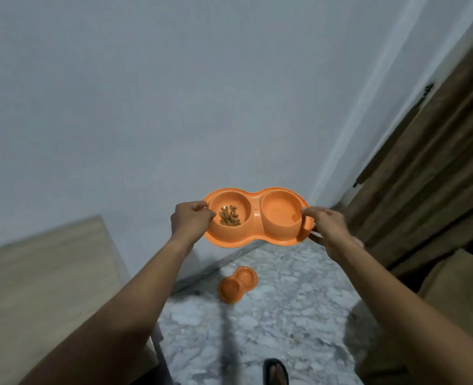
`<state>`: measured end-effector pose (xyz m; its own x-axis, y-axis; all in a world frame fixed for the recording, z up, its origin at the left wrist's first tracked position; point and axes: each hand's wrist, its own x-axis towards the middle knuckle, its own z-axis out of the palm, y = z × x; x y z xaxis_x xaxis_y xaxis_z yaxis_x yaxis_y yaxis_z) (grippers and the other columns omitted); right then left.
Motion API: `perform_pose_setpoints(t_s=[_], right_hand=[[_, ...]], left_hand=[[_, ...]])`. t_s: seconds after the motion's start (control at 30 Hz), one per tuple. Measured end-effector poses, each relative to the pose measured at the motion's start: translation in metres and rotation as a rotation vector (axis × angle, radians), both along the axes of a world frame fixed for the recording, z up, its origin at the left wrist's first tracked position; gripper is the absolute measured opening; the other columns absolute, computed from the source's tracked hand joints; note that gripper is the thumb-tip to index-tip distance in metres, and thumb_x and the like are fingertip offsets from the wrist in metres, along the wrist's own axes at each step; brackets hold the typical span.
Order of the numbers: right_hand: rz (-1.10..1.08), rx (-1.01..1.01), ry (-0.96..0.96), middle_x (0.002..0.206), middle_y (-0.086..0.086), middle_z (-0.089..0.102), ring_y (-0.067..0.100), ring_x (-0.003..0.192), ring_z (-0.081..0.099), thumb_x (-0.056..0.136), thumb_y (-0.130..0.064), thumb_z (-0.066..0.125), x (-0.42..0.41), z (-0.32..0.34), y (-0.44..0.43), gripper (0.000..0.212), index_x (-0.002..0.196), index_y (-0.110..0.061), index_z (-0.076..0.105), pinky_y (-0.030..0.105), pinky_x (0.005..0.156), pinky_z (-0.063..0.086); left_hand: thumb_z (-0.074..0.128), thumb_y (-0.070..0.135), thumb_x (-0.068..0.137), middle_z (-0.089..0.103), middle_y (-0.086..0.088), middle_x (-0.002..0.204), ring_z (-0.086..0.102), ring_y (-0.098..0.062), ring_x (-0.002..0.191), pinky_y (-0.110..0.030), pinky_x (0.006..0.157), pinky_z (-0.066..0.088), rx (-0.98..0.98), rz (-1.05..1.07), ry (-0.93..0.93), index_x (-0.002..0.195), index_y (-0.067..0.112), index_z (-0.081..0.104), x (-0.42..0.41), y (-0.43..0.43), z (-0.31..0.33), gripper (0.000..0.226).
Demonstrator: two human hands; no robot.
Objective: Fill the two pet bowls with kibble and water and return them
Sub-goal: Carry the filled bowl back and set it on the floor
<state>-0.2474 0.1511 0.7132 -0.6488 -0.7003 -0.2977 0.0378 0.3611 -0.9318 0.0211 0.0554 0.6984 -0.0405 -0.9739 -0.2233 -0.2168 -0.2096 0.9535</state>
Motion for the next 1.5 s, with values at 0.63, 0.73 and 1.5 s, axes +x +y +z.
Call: perform_pose_setpoints(t_s=[0.63,0.73,1.5], right_hand=[[0.393,0.398,-0.105,0.106,0.009,0.073,0.029,0.099,0.072,0.080,-0.017,0.075,-0.013,-0.470,-0.207,0.033,0.112,-0.022,0.069,0.054,0.093,0.059],[0.431,0.424,-0.102,0.104,0.007,0.072,0.027,0.095,0.072,0.079,-0.019,0.076,-0.001,-0.572,-0.217,0.050,0.127,-0.015,0.066,0.054,0.092,0.059],[0.620,0.508,0.141,0.133,0.012,0.065,0.030,0.115,0.065,0.094,-0.026,0.071,0.059,-0.928,-0.237,0.058,0.147,-0.009,0.053,0.043,0.097,0.055]], left_hand=[[0.061,0.008,0.084,0.065,0.004,0.083,0.057,-0.007,0.077,-0.019,0.070,0.045,0.299,0.504,-0.218,0.090,0.023,0.069,-0.028,-0.074,-0.435,0.018],[0.063,0.010,0.086,0.065,0.005,0.080,0.059,-0.009,0.077,-0.011,0.060,0.041,0.340,0.526,-0.268,0.096,0.026,0.069,-0.016,-0.070,-0.536,0.019],[0.059,0.011,0.079,0.069,-0.013,0.113,0.064,-0.031,0.107,-0.043,0.096,0.052,0.476,0.604,-0.263,0.123,0.017,0.066,0.040,-0.079,-0.918,0.045]])
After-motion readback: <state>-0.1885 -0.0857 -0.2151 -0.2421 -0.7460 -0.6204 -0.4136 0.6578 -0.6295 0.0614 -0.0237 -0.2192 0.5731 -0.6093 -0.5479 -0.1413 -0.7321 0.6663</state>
